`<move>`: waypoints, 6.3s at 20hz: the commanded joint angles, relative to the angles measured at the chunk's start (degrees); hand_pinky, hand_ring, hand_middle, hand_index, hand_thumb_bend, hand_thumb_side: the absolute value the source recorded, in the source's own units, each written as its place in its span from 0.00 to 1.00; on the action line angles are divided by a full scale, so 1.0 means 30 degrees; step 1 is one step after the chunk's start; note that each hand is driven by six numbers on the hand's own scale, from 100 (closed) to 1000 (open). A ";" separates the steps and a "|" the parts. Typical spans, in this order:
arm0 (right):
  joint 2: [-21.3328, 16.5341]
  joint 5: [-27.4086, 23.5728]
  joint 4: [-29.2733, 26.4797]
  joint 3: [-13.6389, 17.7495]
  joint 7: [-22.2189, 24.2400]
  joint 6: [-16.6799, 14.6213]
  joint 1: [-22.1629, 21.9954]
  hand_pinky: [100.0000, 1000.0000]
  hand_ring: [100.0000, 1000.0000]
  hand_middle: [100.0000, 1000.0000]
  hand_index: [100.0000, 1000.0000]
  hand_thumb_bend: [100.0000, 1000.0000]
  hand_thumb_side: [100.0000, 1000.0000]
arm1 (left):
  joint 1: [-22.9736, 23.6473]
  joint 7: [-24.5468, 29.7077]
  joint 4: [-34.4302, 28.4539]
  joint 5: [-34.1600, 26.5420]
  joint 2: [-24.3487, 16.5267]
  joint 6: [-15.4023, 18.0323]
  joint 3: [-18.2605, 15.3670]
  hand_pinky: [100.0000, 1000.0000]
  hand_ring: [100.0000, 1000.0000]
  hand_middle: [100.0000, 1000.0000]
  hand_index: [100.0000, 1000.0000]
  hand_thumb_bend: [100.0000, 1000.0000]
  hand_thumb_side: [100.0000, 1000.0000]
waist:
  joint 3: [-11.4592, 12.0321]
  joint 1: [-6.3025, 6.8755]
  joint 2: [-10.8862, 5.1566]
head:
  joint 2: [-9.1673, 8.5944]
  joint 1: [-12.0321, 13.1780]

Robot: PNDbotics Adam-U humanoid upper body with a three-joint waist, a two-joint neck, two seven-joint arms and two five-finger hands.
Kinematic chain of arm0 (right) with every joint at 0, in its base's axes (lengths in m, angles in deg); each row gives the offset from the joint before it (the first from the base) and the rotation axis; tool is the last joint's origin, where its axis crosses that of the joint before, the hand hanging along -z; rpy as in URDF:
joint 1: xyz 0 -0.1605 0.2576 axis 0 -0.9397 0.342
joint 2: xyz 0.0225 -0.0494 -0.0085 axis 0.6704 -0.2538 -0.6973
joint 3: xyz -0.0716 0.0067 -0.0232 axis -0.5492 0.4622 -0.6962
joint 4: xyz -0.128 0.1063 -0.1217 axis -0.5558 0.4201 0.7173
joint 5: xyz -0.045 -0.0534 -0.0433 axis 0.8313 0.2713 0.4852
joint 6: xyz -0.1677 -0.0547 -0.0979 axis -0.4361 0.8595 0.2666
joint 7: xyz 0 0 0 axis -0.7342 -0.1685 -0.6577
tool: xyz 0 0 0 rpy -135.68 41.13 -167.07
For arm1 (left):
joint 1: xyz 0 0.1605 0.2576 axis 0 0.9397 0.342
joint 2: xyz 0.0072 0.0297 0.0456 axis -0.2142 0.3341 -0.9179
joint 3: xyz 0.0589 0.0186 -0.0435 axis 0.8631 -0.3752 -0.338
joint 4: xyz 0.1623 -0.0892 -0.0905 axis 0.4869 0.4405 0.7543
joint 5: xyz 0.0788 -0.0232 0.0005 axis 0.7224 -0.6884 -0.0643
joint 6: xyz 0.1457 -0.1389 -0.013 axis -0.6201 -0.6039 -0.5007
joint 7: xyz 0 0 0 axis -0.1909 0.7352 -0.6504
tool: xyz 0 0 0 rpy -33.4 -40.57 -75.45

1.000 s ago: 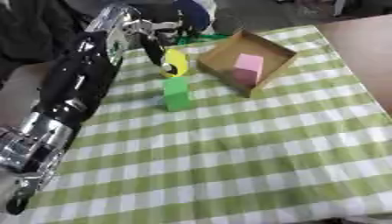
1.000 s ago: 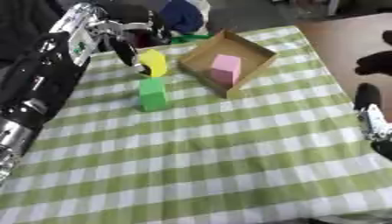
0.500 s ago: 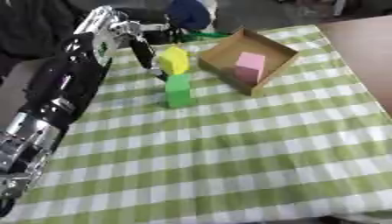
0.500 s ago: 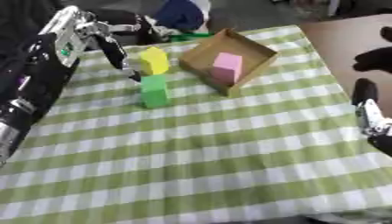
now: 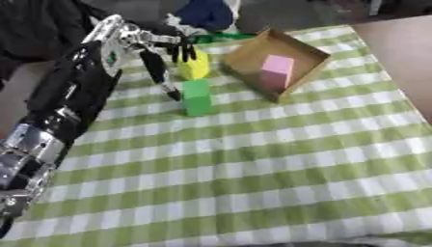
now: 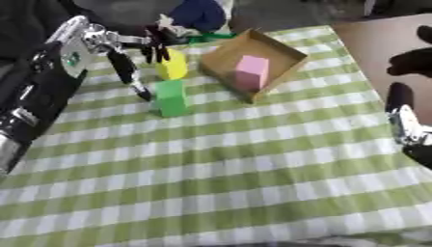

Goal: Pick up objects on the table and place them in the box.

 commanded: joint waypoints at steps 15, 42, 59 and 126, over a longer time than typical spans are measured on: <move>-0.0218 0.0159 -0.0399 0.0131 -0.0049 0.0072 0.0188 0.82 0.69 0.66 0.94 0.00 0.33 | -0.0419 0.2731 0.1009 0.0698 0.0845 0.3166 0.0056 0.73 0.60 0.63 0.82 0.71 0.26 | -0.0038 -0.0126 -0.0166 | 0.0034 -0.0013; -0.0169 0.0185 -0.0399 0.0053 0.0023 0.0103 0.0226 0.82 0.69 0.65 0.94 0.00 0.34 | -0.0831 -0.2187 -0.0317 0.1755 0.0920 0.2372 -0.0811 0.65 0.44 0.43 0.73 0.37 0.08 | -0.0123 -0.0144 -0.0152 | -0.0110 -0.0025; -0.0048 0.0045 -0.0399 -0.0421 0.0504 0.0029 0.0806 0.82 0.69 0.65 0.94 0.00 0.36 | -0.2942 -0.8034 -0.0146 0.5345 0.3217 0.0145 -0.2498 0.65 0.44 0.43 0.73 0.34 0.13 | -0.1333 0.0342 0.0361 | -0.0610 0.0573; 0.0043 0.0298 -0.0166 -0.0399 0.0591 0.0074 0.0558 0.83 0.69 0.65 0.94 0.00 0.38 | -0.2542 -0.9654 0.4112 0.7288 0.1353 -0.9529 -0.5710 0.67 0.57 0.60 0.82 0.76 0.42 | -0.1143 0.0307 0.0463 | -0.0854 0.0165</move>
